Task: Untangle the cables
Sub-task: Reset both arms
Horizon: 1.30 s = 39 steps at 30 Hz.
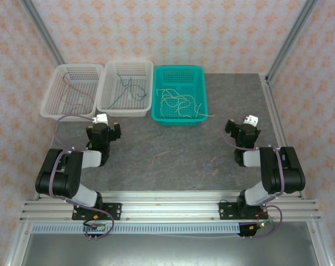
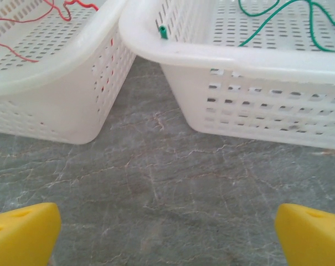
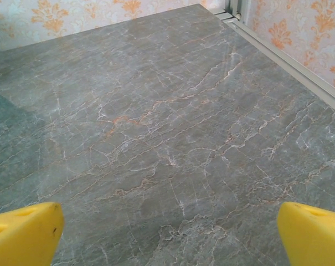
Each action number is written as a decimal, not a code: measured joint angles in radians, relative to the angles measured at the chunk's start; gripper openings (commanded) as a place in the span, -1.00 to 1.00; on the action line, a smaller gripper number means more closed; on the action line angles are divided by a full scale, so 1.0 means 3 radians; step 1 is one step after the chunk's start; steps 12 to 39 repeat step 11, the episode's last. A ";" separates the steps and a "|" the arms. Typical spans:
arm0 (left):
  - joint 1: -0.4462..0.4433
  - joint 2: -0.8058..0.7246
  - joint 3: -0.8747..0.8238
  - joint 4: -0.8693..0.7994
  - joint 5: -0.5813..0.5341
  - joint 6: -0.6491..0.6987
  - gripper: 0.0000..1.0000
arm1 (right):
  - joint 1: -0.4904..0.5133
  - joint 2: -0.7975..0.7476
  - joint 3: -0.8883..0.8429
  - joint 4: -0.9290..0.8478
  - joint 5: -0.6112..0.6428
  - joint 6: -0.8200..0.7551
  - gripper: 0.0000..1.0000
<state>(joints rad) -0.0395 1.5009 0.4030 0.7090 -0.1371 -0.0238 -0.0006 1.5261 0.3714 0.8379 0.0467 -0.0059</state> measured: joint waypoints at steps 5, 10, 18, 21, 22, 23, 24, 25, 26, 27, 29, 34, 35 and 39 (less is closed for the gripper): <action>-0.0015 0.0000 0.0000 0.0018 0.0000 0.0009 1.00 | 0.0000 0.0000 0.0033 -0.0057 -0.0122 -0.0053 0.98; -0.0015 0.0000 0.0000 0.0024 0.0000 0.0023 1.00 | 0.0000 0.0004 0.0071 -0.0090 -0.0172 -0.0076 0.98; -0.0015 0.0000 0.0000 0.0024 0.0000 0.0023 1.00 | 0.0000 0.0004 0.0071 -0.0092 -0.0172 -0.0075 0.98; -0.0015 0.0000 0.0000 0.0024 0.0000 0.0023 1.00 | 0.0000 0.0004 0.0071 -0.0092 -0.0172 -0.0075 0.98; -0.0015 0.0000 0.0000 0.0024 0.0000 0.0023 1.00 | 0.0000 0.0004 0.0071 -0.0092 -0.0172 -0.0075 0.98; -0.0015 0.0000 0.0000 0.0024 0.0000 0.0023 1.00 | 0.0000 0.0004 0.0071 -0.0092 -0.0172 -0.0075 0.98; -0.0015 0.0000 0.0000 0.0024 0.0000 0.0023 1.00 | 0.0000 0.0004 0.0071 -0.0092 -0.0172 -0.0075 0.98; -0.0015 0.0000 0.0000 0.0024 0.0000 0.0023 1.00 | 0.0000 0.0004 0.0071 -0.0092 -0.0172 -0.0075 0.98; -0.0015 0.0000 0.0000 0.0024 0.0000 0.0023 1.00 | 0.0000 0.0004 0.0071 -0.0092 -0.0172 -0.0075 0.98; -0.0015 0.0000 0.0000 0.0024 0.0000 0.0023 1.00 | 0.0000 0.0004 0.0071 -0.0092 -0.0172 -0.0075 0.98; -0.0015 0.0000 0.0000 0.0024 0.0000 0.0023 1.00 | 0.0000 0.0004 0.0071 -0.0092 -0.0172 -0.0075 0.98; -0.0015 0.0000 0.0000 0.0024 0.0000 0.0023 1.00 | 0.0000 0.0004 0.0071 -0.0092 -0.0172 -0.0075 0.98; -0.0015 0.0000 0.0000 0.0024 0.0000 0.0023 1.00 | 0.0000 0.0004 0.0071 -0.0092 -0.0172 -0.0075 0.98; -0.0015 0.0000 0.0000 0.0024 0.0000 0.0023 1.00 | 0.0000 0.0004 0.0071 -0.0092 -0.0172 -0.0075 0.98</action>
